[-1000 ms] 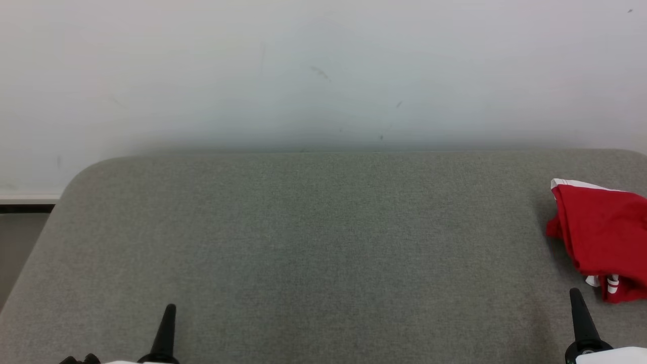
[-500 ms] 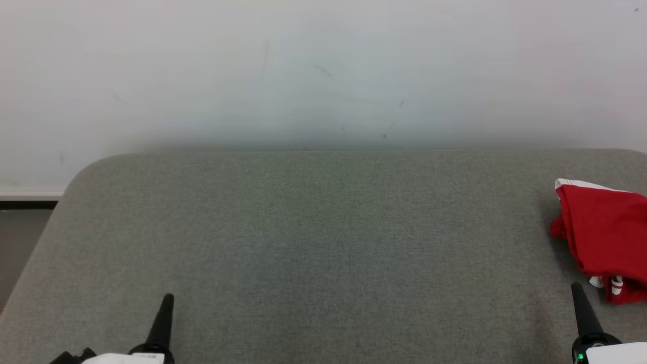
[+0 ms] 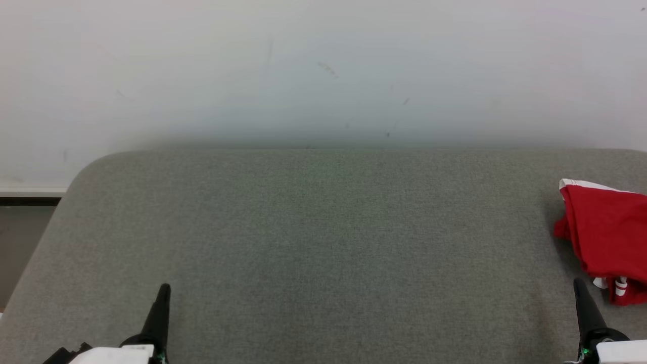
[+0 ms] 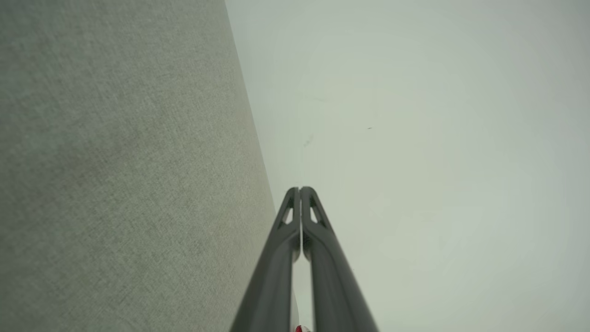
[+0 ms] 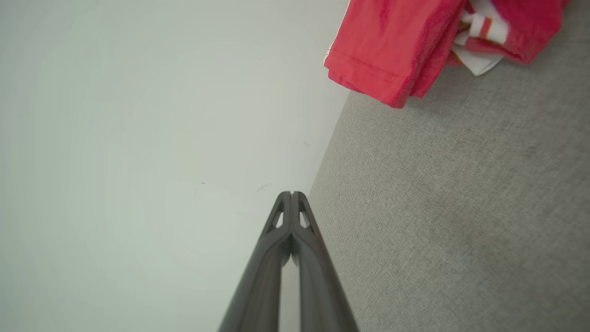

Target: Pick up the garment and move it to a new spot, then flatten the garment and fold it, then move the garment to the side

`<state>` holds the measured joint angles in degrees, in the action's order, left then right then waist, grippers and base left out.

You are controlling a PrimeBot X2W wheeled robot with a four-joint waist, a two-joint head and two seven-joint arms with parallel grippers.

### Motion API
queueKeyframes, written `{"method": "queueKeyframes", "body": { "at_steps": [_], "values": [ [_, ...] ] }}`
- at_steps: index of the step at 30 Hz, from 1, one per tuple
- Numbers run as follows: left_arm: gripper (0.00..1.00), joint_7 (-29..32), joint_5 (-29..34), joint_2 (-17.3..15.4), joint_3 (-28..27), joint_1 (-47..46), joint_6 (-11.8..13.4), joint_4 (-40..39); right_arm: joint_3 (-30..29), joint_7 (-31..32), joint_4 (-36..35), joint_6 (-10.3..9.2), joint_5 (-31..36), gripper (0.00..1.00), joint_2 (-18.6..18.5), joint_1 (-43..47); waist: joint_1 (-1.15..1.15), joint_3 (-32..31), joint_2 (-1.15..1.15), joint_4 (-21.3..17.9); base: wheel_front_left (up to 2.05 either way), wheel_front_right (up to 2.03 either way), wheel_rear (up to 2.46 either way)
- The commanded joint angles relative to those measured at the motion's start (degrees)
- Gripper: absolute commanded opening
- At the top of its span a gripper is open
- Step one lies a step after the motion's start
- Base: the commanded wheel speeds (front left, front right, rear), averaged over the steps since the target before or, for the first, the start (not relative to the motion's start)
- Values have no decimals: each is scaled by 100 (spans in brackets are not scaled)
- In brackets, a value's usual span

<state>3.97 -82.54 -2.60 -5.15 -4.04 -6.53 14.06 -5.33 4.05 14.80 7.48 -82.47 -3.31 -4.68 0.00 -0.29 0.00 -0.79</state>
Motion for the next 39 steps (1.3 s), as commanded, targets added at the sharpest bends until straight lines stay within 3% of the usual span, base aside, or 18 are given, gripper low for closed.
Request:
{"method": "queueKeyframes", "body": {
  "at_steps": [1, 24, 39],
  "values": [
    [0, 34, -94, -41, -35, -89, -42, -16, -28, 31, -47, 2, -100, 0, 5, -110, 0, 2, 0, 3, 0, 0, 0],
    [0, 272, -1025, -46, -153, -255, -117, 2, -143, 266, -97, 2, -1013, 0, 48, -191, 0, 46, 0, 77, 0, 0, 0],
    [0, 277, -1024, -45, -152, -253, -113, 1, -140, 272, -92, 2, -998, 0, 47, -190, 0, 47, 0, 79, 0, 0, 0]
  ]
}}
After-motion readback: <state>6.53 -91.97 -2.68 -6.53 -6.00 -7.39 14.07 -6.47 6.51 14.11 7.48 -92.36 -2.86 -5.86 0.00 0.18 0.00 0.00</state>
